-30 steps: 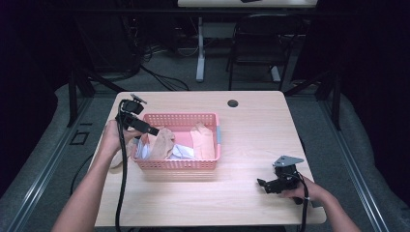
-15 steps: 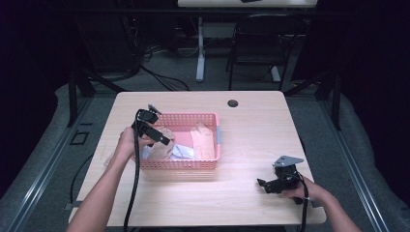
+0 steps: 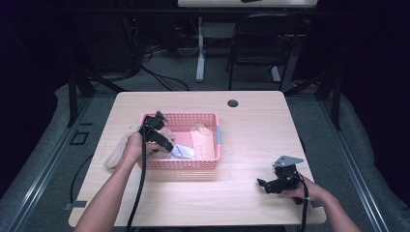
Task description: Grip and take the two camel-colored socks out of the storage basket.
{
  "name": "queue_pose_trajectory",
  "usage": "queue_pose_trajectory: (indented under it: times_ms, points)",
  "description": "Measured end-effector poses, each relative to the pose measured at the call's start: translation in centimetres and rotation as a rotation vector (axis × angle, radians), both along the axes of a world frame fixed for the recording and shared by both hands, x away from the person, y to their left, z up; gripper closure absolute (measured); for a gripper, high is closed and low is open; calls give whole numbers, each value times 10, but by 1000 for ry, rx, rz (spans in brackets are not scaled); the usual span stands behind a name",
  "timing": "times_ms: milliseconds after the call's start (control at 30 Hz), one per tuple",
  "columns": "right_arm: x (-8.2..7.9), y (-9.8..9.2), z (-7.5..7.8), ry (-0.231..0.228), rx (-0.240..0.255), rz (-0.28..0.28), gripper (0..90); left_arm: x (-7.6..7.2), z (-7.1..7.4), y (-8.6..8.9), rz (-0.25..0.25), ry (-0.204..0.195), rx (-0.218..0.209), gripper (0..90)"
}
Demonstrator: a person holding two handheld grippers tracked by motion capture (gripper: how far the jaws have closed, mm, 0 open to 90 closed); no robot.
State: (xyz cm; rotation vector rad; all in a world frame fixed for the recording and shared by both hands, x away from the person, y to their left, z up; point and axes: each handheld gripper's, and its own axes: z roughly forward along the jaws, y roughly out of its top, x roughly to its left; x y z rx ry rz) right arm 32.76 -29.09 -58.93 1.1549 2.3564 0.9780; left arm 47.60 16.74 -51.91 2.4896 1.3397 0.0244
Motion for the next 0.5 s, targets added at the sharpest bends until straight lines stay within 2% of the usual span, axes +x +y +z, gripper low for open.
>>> queue_pose_trajectory:
  times_ms: [67, 133, 200, 300, 367, 500]
  points:
    - [0, 0, 0, 0, 0, 0, 0, 1, -2, -2, -3, 7, 16, 87]
    - [0, 0, 0, 0, 0, 0, 0, 1, -4, -5, -5, 18, 34, 164]
    - [0, 0, 0, 0, 0, 0, 0, 1, -7, -6, -4, 23, 42, 180]
    - [0, 0, 0, 0, 0, 0, 0, 2, -10, -6, -5, 29, 54, 340]
    - [0, 0, 0, 0, 0, 0, 0, 3, -11, -7, -8, 38, 64, 390]
    - [0, 0, 0, 0, 1, 0, 0, 5, -11, -6, -2, 33, 78, 497]
